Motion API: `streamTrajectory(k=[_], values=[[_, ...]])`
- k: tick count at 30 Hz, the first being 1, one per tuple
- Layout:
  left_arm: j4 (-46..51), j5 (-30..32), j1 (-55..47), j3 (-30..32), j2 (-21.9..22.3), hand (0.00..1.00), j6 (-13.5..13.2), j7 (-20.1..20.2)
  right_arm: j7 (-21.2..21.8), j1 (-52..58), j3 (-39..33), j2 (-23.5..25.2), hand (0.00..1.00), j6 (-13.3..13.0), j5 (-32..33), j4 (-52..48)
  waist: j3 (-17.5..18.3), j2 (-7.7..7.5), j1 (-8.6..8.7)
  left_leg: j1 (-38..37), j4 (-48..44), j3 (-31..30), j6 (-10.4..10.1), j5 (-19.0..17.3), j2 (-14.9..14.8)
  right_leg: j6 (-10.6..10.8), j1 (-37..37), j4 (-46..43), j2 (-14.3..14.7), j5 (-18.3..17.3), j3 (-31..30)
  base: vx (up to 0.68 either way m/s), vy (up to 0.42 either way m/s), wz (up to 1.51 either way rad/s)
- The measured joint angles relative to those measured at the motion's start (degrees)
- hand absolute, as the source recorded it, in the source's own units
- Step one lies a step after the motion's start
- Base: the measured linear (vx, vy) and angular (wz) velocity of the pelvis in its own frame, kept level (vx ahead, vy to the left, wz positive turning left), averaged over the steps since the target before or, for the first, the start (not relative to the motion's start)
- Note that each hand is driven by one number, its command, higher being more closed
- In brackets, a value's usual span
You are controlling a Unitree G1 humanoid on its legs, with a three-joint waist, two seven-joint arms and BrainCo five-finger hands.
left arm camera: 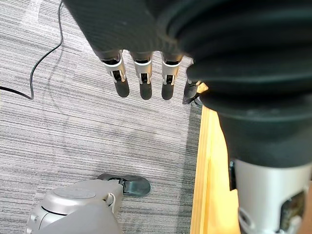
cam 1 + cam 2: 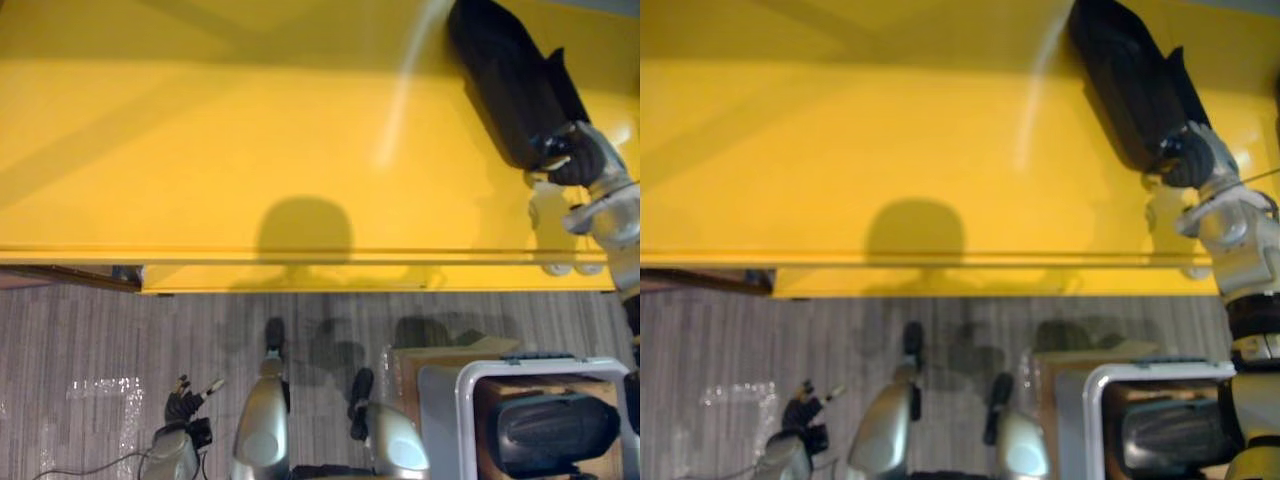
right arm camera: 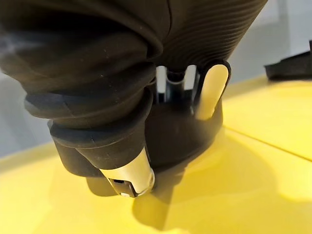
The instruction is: Walk over and take plastic housings, then place them on the shelf
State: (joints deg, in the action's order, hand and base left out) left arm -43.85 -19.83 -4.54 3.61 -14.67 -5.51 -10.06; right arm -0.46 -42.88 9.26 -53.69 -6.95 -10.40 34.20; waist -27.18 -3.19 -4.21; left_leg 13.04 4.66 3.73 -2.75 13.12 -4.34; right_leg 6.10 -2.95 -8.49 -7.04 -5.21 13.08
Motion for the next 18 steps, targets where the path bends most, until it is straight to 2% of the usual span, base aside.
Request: streamTrajectory(k=[4,8,18], values=[[0.0,0.0,0.0,0.0,0.3,0.00,-0.1,0.0,0.6,1.6,-1.5,0.6,1.00,2.9,2.1,-3.4,0.1,0.21,0.01,-0.2,0.0,0.1,0.0,0.0,0.0,0.0,0.0,-0.1,0.0,0.0,-0.2,0.00,0.000,0.00],[0.0,0.0,0.0,-0.1,2.0,0.00,-0.2,-0.3,0.9,6.1,-6.0,4.9,1.00,5.9,4.1,-10.1,0.1,0.23,0.09,-1.2,0.0,1.2,0.1,-0.1,-0.1,-0.2,0.2,-0.7,-0.2,-0.1,-0.8,0.00,-0.007,-0.10],[-0.2,0.0,0.0,-0.4,2.3,0.00,-0.3,-1.0,1.0,13.6,-10.3,14.0,1.00,9.9,5.1,-22.6,0.1,0.19,1.54,-2.2,0.0,2.3,0.3,-0.5,-0.1,0.3,0.0,-1.7,-0.4,-0.5,-2.1,-0.01,-0.004,-0.07]])
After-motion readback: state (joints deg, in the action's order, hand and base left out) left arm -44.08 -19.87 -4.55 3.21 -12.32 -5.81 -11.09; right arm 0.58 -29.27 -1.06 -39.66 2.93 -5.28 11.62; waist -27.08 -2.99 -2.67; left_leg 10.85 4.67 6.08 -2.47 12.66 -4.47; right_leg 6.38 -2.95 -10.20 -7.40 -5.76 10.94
